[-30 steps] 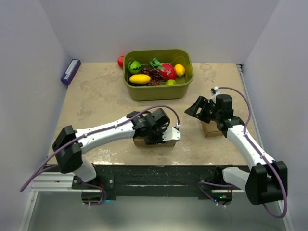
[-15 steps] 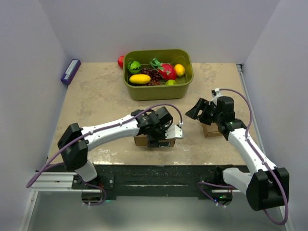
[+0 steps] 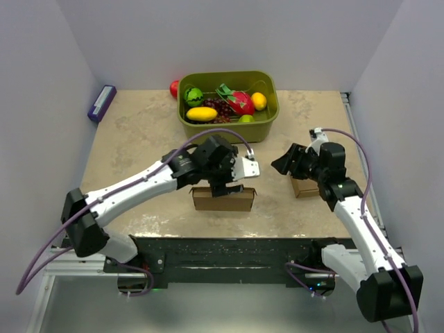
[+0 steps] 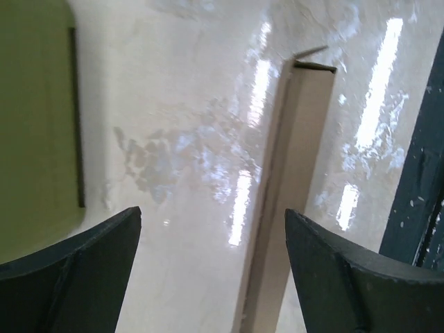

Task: Fold the paper box

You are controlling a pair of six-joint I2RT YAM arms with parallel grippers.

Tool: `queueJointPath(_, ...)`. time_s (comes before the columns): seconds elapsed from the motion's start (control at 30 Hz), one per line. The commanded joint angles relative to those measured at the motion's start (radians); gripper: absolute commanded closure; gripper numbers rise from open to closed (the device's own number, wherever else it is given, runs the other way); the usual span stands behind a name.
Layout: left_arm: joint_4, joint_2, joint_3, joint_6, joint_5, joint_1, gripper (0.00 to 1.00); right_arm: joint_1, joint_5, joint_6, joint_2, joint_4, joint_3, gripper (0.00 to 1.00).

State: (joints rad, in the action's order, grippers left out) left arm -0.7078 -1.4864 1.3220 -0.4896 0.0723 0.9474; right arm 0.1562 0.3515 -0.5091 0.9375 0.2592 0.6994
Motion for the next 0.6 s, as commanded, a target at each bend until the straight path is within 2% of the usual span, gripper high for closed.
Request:
queueJointPath(0.0, 0.186, 0.184, -0.015, 0.055, 0.043, -0.076, 0.11, 0.003, 0.03, 0.061, -0.078, -0.006, -0.005, 0.37)
queueJointPath(0.07, 0.244, 0.271, -0.072, 0.153, 0.021, -0.105, 0.11, 0.026, 0.026, 0.09, -0.094, 0.015, 0.017, 0.4)
queueJointPath(0.13, 0.26, 0.326, -0.122, 0.285, -0.07, -0.111, 0.11, 0.069, -0.005, 0.109, -0.104, 0.07, 0.04, 0.41)
queueJointPath(0.17, 0.234, 0.371, -0.132, 0.337, -0.15, -0.114, 0.12, 0.091, -0.047, 0.113, -0.105, 0.092, 0.069, 0.43)
queueJointPath(0.2, 0.21, 0.394, -0.144, 0.446, -0.176, -0.114, 0.12, 0.145, -0.069, 0.115, -0.1, 0.132, 0.084, 0.44)
queueJointPath(0.3, 0.099, 0.491, -0.19, 0.631, -0.215, -0.116, 0.14, 0.262, -0.164, 0.11, -0.083, 0.22, 0.147, 0.46)
queueJointPath(0.4, 0.009, 0.58, -0.257, 0.741, -0.221, -0.118, 0.16, 0.321, -0.245, 0.112, -0.063, 0.303, 0.189, 0.49)
queueJointPath(0.57, -0.101, 0.627, -0.322, 0.806, -0.2, -0.118, 0.18, 0.368, -0.258, 0.095, -0.069, 0.356, 0.195, 0.54)
